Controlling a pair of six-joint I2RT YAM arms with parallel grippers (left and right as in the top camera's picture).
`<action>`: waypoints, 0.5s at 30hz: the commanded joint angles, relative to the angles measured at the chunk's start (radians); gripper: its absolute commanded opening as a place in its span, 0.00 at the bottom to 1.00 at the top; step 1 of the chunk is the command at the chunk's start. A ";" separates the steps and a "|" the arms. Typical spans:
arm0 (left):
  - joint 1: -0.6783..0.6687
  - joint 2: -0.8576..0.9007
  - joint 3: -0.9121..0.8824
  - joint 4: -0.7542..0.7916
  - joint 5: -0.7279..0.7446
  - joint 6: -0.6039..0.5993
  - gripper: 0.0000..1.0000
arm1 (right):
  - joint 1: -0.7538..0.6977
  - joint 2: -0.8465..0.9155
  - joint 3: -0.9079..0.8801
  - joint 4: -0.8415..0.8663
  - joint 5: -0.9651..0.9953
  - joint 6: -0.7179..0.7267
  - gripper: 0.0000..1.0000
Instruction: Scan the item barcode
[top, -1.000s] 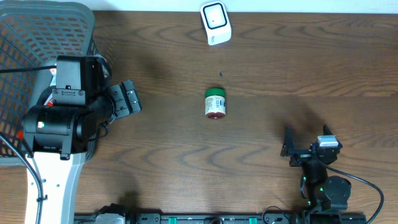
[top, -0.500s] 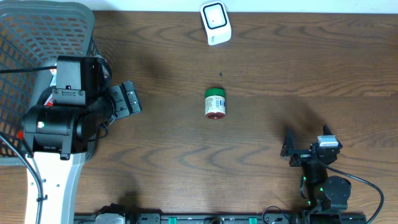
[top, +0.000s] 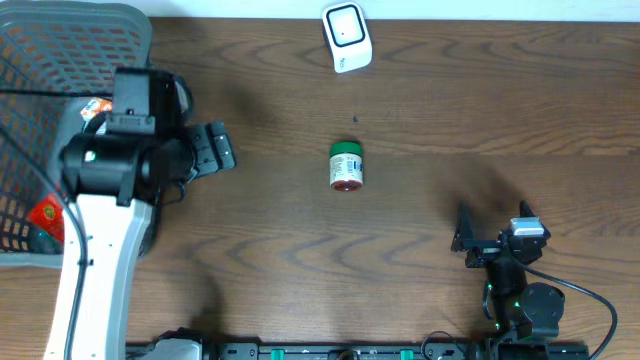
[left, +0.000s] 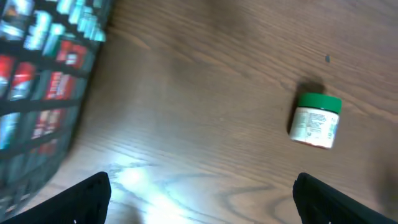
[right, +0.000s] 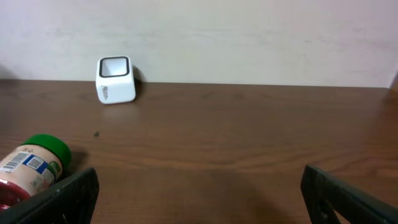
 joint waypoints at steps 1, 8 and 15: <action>-0.005 0.066 -0.005 0.033 0.121 0.002 0.93 | 0.002 -0.005 -0.002 -0.004 -0.005 0.014 0.99; -0.011 0.123 -0.005 0.056 0.202 -0.009 0.70 | 0.002 -0.005 -0.002 -0.004 -0.005 0.014 0.99; -0.082 0.124 -0.005 0.061 0.197 -0.005 0.19 | 0.002 -0.005 -0.002 -0.004 -0.005 0.014 0.99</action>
